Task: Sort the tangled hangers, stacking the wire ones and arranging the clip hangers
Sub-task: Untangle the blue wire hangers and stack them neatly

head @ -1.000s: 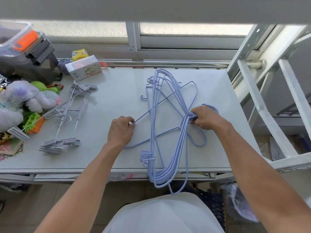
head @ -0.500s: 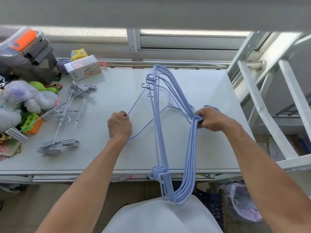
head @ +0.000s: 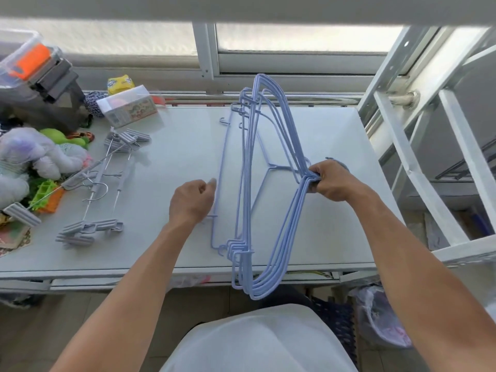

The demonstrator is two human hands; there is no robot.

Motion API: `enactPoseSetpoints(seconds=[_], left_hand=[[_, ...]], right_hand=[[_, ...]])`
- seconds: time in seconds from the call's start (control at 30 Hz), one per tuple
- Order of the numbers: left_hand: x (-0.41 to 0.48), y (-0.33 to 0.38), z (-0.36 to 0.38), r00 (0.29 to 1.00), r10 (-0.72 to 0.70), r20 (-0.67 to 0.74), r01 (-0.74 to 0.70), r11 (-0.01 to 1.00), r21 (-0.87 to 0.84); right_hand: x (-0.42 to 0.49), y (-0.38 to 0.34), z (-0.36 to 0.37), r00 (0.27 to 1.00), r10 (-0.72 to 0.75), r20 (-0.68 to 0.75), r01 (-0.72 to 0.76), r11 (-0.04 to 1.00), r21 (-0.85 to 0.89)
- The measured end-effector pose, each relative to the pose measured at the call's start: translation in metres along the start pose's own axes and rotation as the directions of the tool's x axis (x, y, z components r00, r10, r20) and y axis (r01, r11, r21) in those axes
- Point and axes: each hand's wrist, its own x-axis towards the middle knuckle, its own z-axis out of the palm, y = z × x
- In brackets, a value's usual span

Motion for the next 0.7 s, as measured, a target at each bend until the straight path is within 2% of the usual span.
enactPoseSetpoints(seconds=[0.03, 0.1, 0.17, 0.23, 0.37, 0.47, 0.7], left_hand=[[0.0, 0.008, -0.004, 1.0, -0.019, -0.001, 0.018, 0.99, -0.136], [-0.001, 0.026, -0.009, 0.987, -0.044, 0.153, 0.106, 0.897, -0.43], [-0.003, 0.04, -0.01, 0.935, -0.004, 0.355, 0.193, 0.845, -0.498], [-0.004, 0.047, -0.008, 0.904, 0.021, 0.426, 0.193, 0.871, -0.452], [0.007, 0.053, -0.009, 0.976, -0.056, 0.211, 0.138, 0.906, -0.401], [0.019, 0.055, -0.006, 0.994, -0.05, 0.098, 0.071, 0.972, -0.224], [0.034, 0.055, 0.007, 0.999, -0.021, 0.031, 0.018, 0.997, 0.069]], right_hand=[[0.002, -0.003, 0.003, 1.0, 0.008, 0.014, -0.008, 1.0, -0.003], [0.006, -0.011, 0.009, 0.999, 0.006, 0.043, -0.006, 1.0, -0.008], [0.01, -0.018, 0.016, 0.998, 0.0, 0.065, -0.001, 1.0, 0.019], [0.015, -0.024, 0.021, 0.997, 0.004, 0.076, -0.008, 0.999, 0.046], [0.028, -0.038, 0.021, 0.998, -0.018, 0.06, 0.021, 0.998, -0.052], [0.041, -0.049, 0.017, 0.999, -0.042, 0.008, 0.043, 0.97, -0.239], [0.057, -0.057, 0.027, 0.998, -0.064, -0.017, 0.051, 0.907, -0.418]])
